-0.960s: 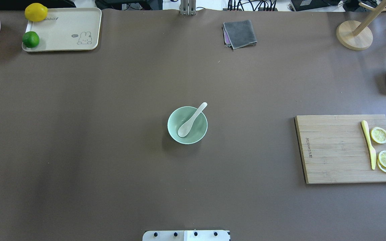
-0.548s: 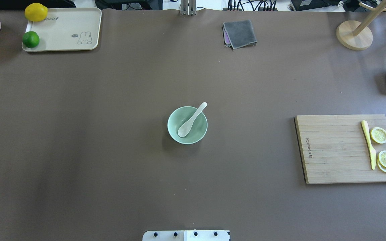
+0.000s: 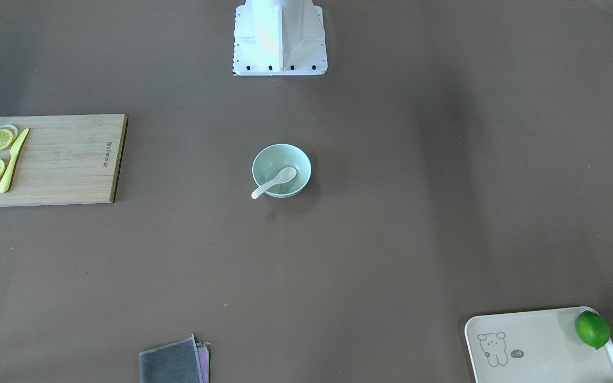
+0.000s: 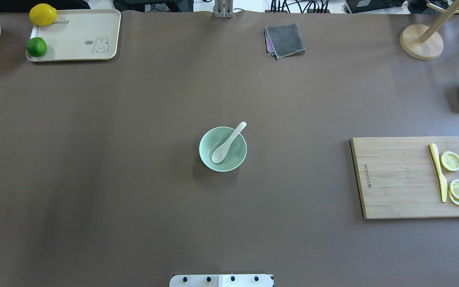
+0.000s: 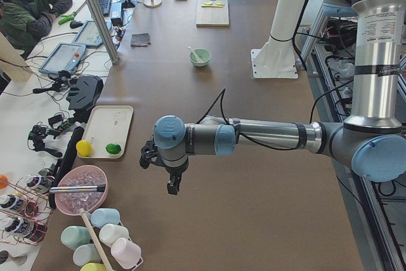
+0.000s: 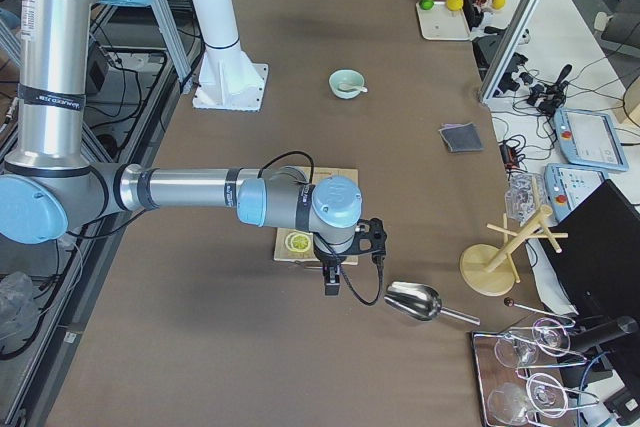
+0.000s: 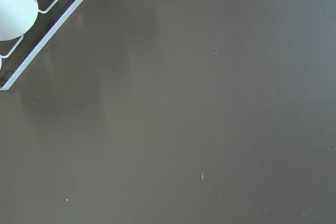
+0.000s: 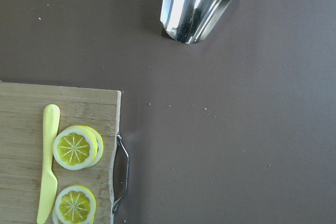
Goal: Place spoon in bowl
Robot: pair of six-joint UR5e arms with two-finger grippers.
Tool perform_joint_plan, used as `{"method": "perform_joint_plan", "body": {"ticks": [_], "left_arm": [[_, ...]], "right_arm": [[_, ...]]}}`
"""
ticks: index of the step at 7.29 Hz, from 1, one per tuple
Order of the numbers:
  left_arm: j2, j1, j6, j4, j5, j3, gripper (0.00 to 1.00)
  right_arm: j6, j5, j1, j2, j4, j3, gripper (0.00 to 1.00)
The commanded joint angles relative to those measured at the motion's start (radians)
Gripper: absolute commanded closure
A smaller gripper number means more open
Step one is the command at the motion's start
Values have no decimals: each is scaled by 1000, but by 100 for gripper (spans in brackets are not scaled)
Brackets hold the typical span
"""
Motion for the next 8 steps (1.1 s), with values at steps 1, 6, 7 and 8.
{"method": "perform_joint_plan", "body": {"ticks": [1, 6, 7, 8], "left_arm": [[0, 0, 0, 0, -1, 0, 2], [0, 2, 0, 0, -1, -3, 2], [0, 0, 0, 0, -1, -3, 2], [0, 0, 0, 0, -1, -6, 2]], "right_arm": [[0, 0, -3, -2, 13, 0, 0], [-2, 0, -15, -2, 16, 0, 0], [-2, 0, -18, -2, 17, 0, 0], [-2, 2, -23, -2, 17, 0, 0]]}}
